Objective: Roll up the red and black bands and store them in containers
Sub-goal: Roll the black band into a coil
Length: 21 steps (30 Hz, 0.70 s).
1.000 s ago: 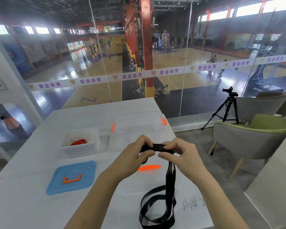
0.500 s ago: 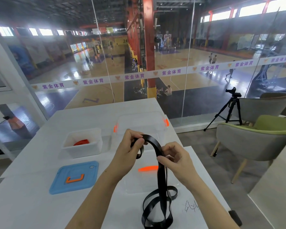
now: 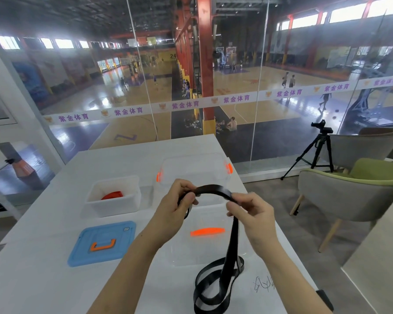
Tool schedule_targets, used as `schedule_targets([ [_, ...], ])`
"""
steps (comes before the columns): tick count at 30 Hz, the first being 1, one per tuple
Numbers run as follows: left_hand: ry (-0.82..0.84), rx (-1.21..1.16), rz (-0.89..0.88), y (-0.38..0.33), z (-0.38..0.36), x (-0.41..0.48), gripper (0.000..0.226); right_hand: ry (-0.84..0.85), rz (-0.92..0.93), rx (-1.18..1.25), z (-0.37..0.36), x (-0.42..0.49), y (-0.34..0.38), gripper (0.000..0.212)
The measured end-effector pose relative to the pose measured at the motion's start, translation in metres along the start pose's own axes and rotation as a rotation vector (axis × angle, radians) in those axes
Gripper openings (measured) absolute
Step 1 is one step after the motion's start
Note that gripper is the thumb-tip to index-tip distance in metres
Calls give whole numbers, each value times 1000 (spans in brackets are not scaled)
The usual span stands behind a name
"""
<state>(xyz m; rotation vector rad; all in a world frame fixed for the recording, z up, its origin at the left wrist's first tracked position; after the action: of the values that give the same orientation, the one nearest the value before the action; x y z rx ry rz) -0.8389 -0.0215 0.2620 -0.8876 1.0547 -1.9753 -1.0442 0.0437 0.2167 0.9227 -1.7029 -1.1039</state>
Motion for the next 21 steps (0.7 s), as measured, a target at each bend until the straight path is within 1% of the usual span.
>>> schedule_targets([
  [5,159,23,32,2,-26,-2,24,-23,29,-5,3,5,14,19],
  [9,216,43,73,6,-35,-2,40,-4,32,-73,-1,5,17,24],
  [11,216,-6,88,8,-37,-1,41,6,46,-102,-2,5,18,25],
  [14,180,-21,67,7,-36,2,29,17,48,-153,-2,4,17,22],
  [17,130,-3,56,10,-32,7,22,42,49,-274,-2,2,19,18],
  [19,124,12,48,7,-30,7,21,54,72,-359,-2,0,25,22],
  [21,122,15,41,0,-30,7,20,61,87,-383,-1,1,28,27],
])
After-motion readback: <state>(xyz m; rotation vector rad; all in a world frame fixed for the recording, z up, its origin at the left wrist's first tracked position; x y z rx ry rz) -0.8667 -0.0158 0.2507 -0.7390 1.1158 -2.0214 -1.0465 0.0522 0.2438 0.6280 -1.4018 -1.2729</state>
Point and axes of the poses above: each hand's wrist, its own x-axis towards the middle knuckle, its own z-axis out of the back of the hand, y = z × x, the point moved 9 cm from there along x, towards the middle knuckle, and after that the axes turned 5 degrees about y, right-handed, at the moved point
